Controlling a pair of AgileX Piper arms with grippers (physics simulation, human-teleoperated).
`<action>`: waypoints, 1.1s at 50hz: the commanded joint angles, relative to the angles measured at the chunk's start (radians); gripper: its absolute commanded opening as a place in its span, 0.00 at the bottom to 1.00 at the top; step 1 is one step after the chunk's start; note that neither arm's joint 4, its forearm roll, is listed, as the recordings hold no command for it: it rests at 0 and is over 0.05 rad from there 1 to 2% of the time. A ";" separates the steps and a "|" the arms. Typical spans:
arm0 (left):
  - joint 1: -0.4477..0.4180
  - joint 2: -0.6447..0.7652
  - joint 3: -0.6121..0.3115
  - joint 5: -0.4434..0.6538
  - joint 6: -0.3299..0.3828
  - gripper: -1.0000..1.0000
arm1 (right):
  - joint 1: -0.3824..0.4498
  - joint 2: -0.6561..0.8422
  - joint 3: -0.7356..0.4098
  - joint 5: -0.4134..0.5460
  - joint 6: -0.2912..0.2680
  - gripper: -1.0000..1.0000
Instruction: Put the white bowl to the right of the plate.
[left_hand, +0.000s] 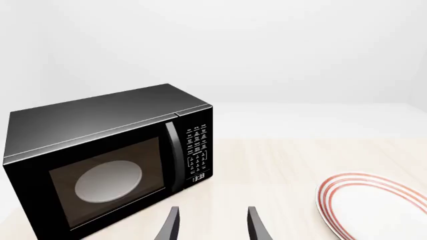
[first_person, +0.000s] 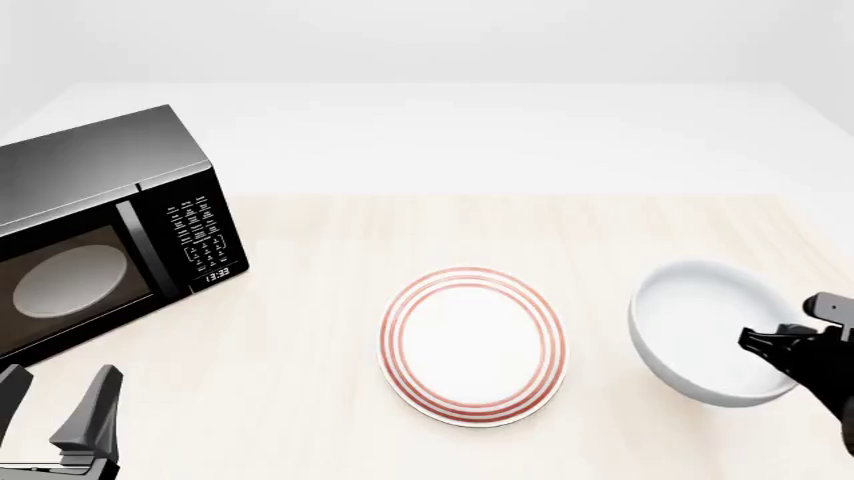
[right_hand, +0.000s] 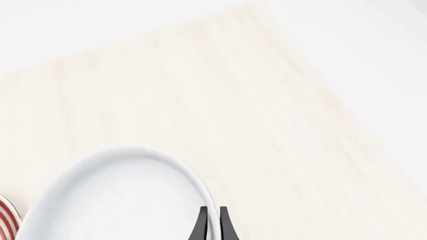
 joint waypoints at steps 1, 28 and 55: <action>0.000 0.000 0.000 0.000 0.000 1.00 | 0.005 0.076 -0.013 -0.057 0.011 0.00; 0.000 0.000 0.000 0.000 0.000 1.00 | 0.050 0.259 -0.029 -0.179 0.034 0.00; 0.000 0.000 0.000 0.000 0.000 1.00 | 0.056 0.350 -0.012 -0.259 0.045 0.00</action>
